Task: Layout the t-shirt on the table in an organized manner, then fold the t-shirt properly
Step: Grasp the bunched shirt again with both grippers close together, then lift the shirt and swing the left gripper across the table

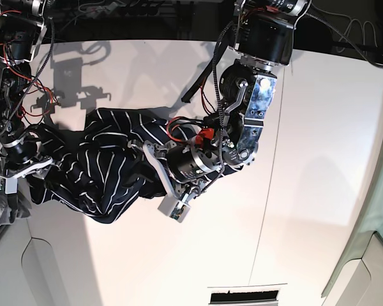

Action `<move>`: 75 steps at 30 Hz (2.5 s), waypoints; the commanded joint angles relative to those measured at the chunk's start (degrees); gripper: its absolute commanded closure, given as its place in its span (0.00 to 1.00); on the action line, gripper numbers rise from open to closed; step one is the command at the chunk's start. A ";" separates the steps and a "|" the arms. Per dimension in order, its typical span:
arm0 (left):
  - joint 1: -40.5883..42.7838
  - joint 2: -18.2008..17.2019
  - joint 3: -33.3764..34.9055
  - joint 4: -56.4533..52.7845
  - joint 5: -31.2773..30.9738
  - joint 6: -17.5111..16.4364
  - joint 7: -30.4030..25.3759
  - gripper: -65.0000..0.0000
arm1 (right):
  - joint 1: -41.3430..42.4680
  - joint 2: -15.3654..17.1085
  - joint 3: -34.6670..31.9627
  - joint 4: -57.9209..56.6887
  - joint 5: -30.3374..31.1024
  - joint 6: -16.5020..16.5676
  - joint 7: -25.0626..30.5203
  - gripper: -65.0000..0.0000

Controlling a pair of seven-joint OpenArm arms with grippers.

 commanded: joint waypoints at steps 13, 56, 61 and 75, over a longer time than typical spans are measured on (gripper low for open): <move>-2.19 1.56 1.95 -2.80 1.01 2.75 -3.43 0.42 | 5.40 0.59 -3.50 -7.80 -0.37 0.92 1.55 0.49; -2.62 -0.96 6.47 6.49 7.08 2.36 5.25 0.43 | -1.81 -5.75 -10.25 6.60 -0.85 4.28 3.34 0.49; -0.61 -1.01 6.47 6.49 12.11 6.05 3.41 0.43 | 0.48 -5.75 -10.80 5.64 -1.70 4.28 3.32 0.49; -0.15 -0.98 6.47 6.47 19.65 14.12 3.30 0.43 | 5.70 -5.77 -21.62 -10.75 -8.11 1.51 12.92 0.49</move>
